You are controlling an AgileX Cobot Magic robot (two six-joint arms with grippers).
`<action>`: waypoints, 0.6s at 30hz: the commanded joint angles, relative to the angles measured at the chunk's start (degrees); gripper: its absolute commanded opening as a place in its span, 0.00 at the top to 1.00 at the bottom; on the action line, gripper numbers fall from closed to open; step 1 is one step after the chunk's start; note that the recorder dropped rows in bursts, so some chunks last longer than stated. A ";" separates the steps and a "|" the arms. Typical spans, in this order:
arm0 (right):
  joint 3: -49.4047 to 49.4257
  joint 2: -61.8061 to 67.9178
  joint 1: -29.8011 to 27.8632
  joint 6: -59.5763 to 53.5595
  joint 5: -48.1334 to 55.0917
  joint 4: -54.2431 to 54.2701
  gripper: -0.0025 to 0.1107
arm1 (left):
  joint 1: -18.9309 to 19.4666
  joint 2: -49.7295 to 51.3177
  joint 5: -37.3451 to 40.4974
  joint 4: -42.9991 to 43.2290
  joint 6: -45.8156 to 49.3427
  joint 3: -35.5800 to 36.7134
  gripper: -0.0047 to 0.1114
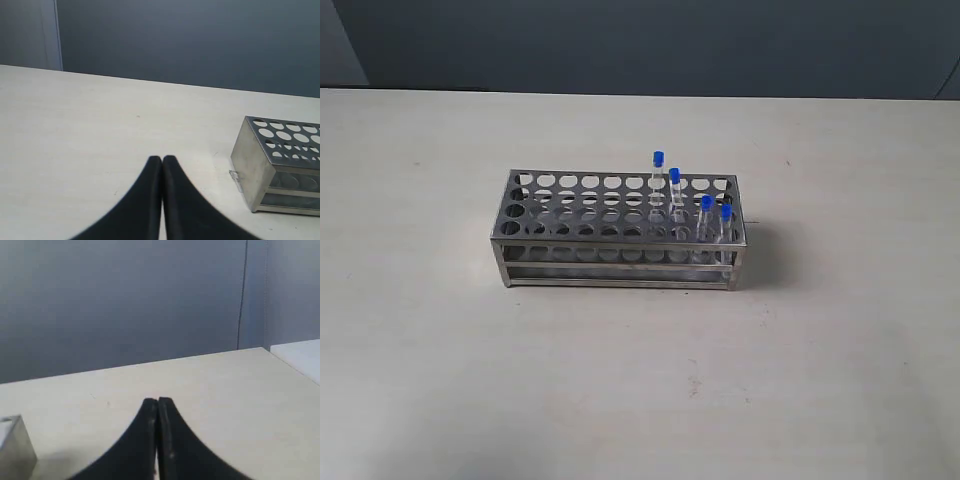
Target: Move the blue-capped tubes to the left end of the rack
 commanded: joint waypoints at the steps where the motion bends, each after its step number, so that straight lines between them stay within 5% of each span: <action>1: 0.13 -0.25 -0.30 9.13 -8.74 20.32 0.98 | -0.65 -0.30 0.16 0.03 -0.02 -0.18 0.95; 6: 0.13 -0.25 -0.30 17.51 -13.69 45.03 0.98 | -0.65 -0.30 0.16 0.03 -0.02 -0.18 0.95; 18: 0.13 -0.25 -0.30 17.22 -21.57 44.64 0.98 | -0.65 -0.30 0.16 0.03 -0.02 -0.18 0.95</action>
